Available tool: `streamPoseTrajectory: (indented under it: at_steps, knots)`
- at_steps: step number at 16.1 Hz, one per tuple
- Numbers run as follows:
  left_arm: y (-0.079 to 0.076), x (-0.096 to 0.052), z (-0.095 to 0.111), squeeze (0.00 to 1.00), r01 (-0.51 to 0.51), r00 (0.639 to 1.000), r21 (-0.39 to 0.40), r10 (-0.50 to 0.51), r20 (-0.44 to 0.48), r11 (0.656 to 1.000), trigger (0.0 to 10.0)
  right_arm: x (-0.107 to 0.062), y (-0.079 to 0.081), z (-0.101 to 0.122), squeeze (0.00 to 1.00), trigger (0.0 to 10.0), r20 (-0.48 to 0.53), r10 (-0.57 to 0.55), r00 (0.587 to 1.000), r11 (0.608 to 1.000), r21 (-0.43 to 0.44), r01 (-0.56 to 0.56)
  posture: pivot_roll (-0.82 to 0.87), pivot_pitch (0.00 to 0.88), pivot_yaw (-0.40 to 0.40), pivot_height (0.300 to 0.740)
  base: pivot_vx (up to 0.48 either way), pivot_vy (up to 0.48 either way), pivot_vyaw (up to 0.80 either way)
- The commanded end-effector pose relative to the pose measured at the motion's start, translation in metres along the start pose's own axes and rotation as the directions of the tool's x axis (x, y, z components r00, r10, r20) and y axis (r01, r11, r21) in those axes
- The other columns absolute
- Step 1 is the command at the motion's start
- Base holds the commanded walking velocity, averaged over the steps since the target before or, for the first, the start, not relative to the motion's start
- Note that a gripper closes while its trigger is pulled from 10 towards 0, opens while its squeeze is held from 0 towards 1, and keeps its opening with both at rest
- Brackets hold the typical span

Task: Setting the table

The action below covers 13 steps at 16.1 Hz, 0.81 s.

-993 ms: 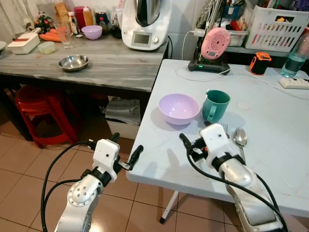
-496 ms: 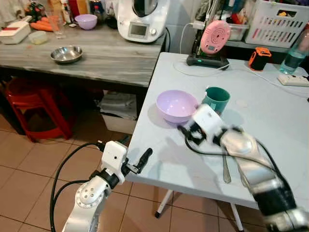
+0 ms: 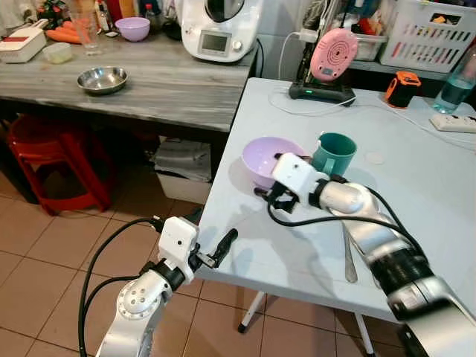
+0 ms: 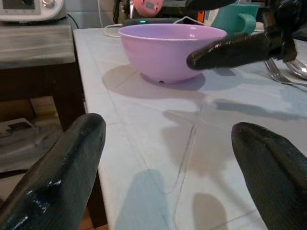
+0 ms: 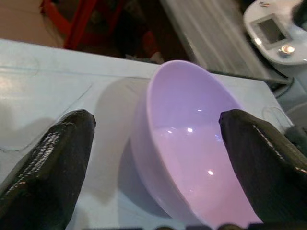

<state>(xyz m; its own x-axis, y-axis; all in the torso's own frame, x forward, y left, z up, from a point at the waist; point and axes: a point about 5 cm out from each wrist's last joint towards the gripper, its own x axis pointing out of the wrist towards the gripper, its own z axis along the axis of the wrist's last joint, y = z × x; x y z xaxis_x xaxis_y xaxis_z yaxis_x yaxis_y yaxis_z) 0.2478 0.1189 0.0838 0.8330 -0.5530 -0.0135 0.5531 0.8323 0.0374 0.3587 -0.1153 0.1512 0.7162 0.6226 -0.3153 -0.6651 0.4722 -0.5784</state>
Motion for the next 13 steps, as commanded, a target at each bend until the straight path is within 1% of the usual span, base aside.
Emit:
streamPoseTrajectory:
  at_steps: [1, 3, 4, 6, 7, 8, 12, 13]
  knots:
    - [-0.001, 0.0, 0.002, 0.0, 0.021, 1.0, -0.002, -0.021, -0.001, 1.0, 10.0, 0.003, -0.003, 0.001, 0.0, 10.0, -0.002, 0.007, 1.0, 1.0, -0.019, -0.007, -0.01, 0.044, -0.03, 0.74, 0.0, 0.0, 0.0]
    - [-0.001, -0.002, 0.002, 0.0, 0.022, 1.0, 0.001, -0.022, -0.005, 1.0, 10.0, 0.008, -0.002, -0.002, 0.0, 10.0, -0.025, 0.024, 0.999, 1.0, -0.014, -0.024, 0.0, 0.046, -0.03, 0.74, 0.0, 0.0, 0.0]
    - [-0.001, -0.002, 0.002, 0.0, 0.028, 1.0, 0.002, -0.028, -0.007, 1.0, 10.0, 0.012, 0.0, -0.009, 0.0, 10.0, -0.054, 0.041, 0.998, 0.999, -0.021, -0.042, 0.01, 0.05, -0.028, 0.74, 0.0, 0.0, 0.0]
    - [-0.002, -0.004, 0.004, 0.0, 0.048, 0.999, -0.007, -0.048, 0.002, 0.999, 10.0, 0.014, 0.001, -0.016, 0.0, 10.0, -0.086, 0.046, 0.995, 0.997, -0.059, -0.051, 0.01, 0.052, -0.027, 0.74, 0.0, 0.0, 0.0]
    - [-0.004, -0.004, 0.008, 0.0, 0.076, 0.997, -0.003, -0.076, 0.023, 0.997, 10.0, 0.013, 0.0, -0.021, 0.0, 1.1, -0.101, 0.036, 0.994, 0.996, -0.083, -0.045, 0.01, 0.053, -0.026, 0.74, 0.0, 0.0, 0.0]
    - [-0.005, -0.004, 0.01, 0.0, 0.09, 0.995, -0.007, -0.09, 0.037, 0.996, 10.0, 0.012, -0.001, -0.024, 0.0, 0.0, -0.118, 0.035, 0.992, 0.993, -0.108, -0.048, 0.01, 0.053, -0.026, 0.74, 0.0, 0.0, 0.0]
    - [-0.007, -0.006, 0.011, 0.0, 0.137, 0.99, -0.018, -0.136, 0.04, 0.99, 10.0, 0.009, -0.003, -0.03, 0.0, 0.0, -0.125, 0.015, 0.992, 0.986, -0.162, -0.036, 0.02, 0.049, -0.026, 0.74, 0.0, 0.0, 0.0]
    - [-0.007, -0.006, 0.011, 0.0, 0.15, 0.988, 0.0, -0.15, 0.033, 0.989, 10.0, 0.009, -0.003, -0.031, 0.0, 0.0, -0.125, 0.01, 0.992, 0.984, -0.176, -0.032, 0.02, 0.044, -0.023, 0.74, 0.0, 0.0, 0.0]
